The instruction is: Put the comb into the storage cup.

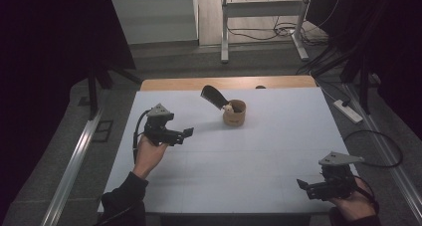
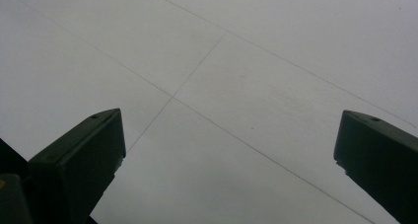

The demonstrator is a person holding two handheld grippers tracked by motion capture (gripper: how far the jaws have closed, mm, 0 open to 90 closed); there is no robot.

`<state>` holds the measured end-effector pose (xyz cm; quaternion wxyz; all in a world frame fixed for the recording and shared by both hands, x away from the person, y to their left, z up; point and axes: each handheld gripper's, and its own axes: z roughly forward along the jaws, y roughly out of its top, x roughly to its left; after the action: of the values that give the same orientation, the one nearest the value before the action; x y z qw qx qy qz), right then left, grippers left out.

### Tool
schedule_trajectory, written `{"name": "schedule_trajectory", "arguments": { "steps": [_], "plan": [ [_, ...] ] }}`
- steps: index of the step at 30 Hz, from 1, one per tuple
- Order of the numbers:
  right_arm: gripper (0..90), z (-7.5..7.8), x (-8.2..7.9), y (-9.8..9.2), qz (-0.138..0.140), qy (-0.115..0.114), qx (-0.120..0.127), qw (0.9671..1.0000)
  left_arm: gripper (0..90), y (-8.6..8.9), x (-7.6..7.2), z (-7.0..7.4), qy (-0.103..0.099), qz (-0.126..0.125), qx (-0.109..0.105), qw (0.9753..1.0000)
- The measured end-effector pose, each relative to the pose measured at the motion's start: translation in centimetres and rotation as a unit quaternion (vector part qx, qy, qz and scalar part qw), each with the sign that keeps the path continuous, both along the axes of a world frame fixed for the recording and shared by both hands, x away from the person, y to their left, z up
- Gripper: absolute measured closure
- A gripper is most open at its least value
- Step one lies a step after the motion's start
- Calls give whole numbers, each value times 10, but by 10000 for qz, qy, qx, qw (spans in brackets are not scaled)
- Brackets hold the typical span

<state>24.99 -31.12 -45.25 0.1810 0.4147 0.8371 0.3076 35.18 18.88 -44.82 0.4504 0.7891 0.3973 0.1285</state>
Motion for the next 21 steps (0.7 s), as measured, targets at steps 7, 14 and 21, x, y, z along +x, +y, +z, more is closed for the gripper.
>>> {"name": "schedule_trajectory", "arguments": {
  "steps": [7, 14, 21],
  "plan": [
    [0, 0, 0, 0, 3, -6, 1, 10000, 0, 1, -12, 0, -38, -11, 62, 10000],
    [0, 0, 0, 0, 1, -10, 7, 10000, 0, 4, -24, -1, -75, 8, 102, 9999],
    [0, 0, 0, 0, 1, -8, 5, 10000, 0, 9, -33, -4, -18, 36, 100, 9999]
  ]
}}
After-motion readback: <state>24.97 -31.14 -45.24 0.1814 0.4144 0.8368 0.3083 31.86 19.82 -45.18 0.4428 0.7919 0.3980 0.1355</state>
